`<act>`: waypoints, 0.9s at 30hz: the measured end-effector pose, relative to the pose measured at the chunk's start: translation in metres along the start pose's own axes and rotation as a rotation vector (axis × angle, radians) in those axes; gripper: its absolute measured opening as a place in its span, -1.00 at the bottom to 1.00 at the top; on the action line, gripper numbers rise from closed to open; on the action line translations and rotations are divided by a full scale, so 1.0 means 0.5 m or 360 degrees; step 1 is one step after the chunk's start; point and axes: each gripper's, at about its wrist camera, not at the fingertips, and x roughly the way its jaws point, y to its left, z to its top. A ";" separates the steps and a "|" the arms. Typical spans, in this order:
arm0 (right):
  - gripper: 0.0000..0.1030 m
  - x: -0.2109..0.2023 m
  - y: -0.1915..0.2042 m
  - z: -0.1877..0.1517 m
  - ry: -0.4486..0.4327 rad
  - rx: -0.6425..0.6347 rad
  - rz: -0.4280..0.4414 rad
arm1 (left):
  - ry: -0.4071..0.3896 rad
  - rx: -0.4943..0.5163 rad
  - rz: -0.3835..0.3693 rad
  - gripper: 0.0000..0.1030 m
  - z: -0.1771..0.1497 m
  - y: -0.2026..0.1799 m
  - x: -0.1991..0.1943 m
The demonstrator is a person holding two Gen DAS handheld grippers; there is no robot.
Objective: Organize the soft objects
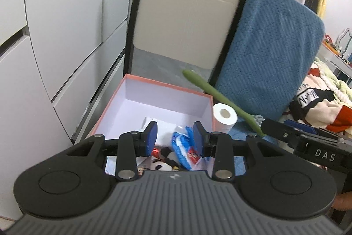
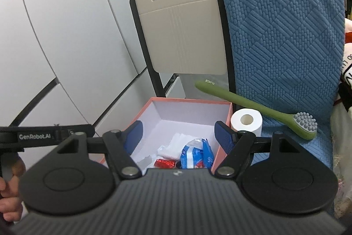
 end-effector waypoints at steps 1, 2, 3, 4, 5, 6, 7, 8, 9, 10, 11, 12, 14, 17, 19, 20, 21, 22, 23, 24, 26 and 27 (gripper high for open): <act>0.44 -0.008 -0.002 -0.003 0.0000 -0.0005 -0.0005 | -0.0005 0.0004 -0.0002 -0.20 -0.005 -0.009 -0.007; 0.44 -0.017 -0.006 -0.005 0.0000 -0.0004 -0.0011 | -0.0007 0.0008 -0.0008 -0.20 -0.011 -0.016 -0.013; 0.44 -0.024 -0.009 -0.007 0.0001 -0.0002 -0.0013 | -0.0007 0.0009 -0.0011 -0.20 -0.017 -0.023 -0.019; 0.44 -0.032 -0.012 -0.010 0.0004 -0.0005 -0.0012 | -0.0005 0.0013 -0.0015 -0.20 -0.023 -0.027 -0.024; 0.44 -0.041 -0.015 -0.012 0.0006 -0.0010 -0.0015 | -0.0005 0.0015 -0.0016 -0.20 -0.030 -0.033 -0.030; 0.44 -0.048 -0.018 -0.014 0.0007 -0.0016 -0.0021 | -0.0008 0.0014 -0.0012 -0.20 -0.037 -0.038 -0.036; 0.44 -0.055 -0.021 -0.016 0.0006 -0.0022 -0.0029 | -0.0019 0.0019 -0.0008 -0.20 -0.042 -0.042 -0.042; 0.44 -0.062 -0.024 -0.019 0.0006 -0.0028 -0.0036 | -0.0036 0.0024 -0.0008 -0.20 -0.048 -0.046 -0.051; 0.44 -0.070 -0.026 -0.021 0.0005 -0.0033 -0.0042 | -0.0035 0.0016 -0.0007 -0.20 -0.052 -0.048 -0.056; 0.44 -0.076 -0.028 -0.024 0.0002 -0.0040 -0.0046 | -0.0027 -0.0004 -0.0013 -0.20 -0.057 -0.049 -0.058; 0.44 -0.083 -0.030 -0.026 0.0000 -0.0051 -0.0051 | -0.0021 -0.0024 -0.0026 -0.20 -0.062 -0.049 -0.063; 0.44 -0.090 -0.031 -0.029 -0.0003 -0.0064 -0.0059 | -0.0021 -0.0034 -0.0033 -0.20 -0.067 -0.050 -0.067; 0.44 -0.102 -0.035 -0.035 -0.0005 -0.0072 -0.0071 | -0.0021 -0.0032 -0.0022 -0.20 -0.078 -0.054 -0.076; 0.44 -0.116 -0.043 -0.046 0.0015 -0.0058 -0.0069 | -0.0003 -0.0032 -0.0032 -0.20 -0.095 -0.061 -0.080; 0.44 -0.121 -0.044 -0.054 0.0027 -0.0064 -0.0074 | 0.0009 -0.0022 -0.0021 -0.20 -0.105 -0.067 -0.079; 0.44 -0.123 -0.045 -0.058 0.0034 -0.0069 -0.0073 | 0.0014 -0.0013 -0.0011 -0.20 -0.112 -0.072 -0.079; 0.44 -0.124 -0.045 -0.062 0.0038 -0.0074 -0.0069 | 0.0017 -0.0001 -0.0003 -0.20 -0.115 -0.074 -0.079; 0.44 -0.125 -0.046 -0.066 0.0044 -0.0082 -0.0067 | 0.0024 0.0008 0.0008 -0.20 -0.120 -0.077 -0.077; 0.44 -0.126 -0.048 -0.071 0.0055 -0.0086 -0.0065 | 0.0032 0.0007 0.0017 -0.20 -0.125 -0.079 -0.076; 0.44 -0.126 -0.050 -0.076 0.0066 -0.0085 -0.0058 | 0.0038 0.0002 0.0016 -0.20 -0.129 -0.080 -0.074; 0.44 -0.123 -0.054 -0.087 0.0101 -0.0082 -0.0051 | 0.0045 -0.0010 0.0015 -0.20 -0.135 -0.082 -0.073; 0.44 -0.121 -0.055 -0.092 0.0121 -0.0086 -0.0051 | 0.0043 -0.0011 0.0021 -0.20 -0.138 -0.083 -0.072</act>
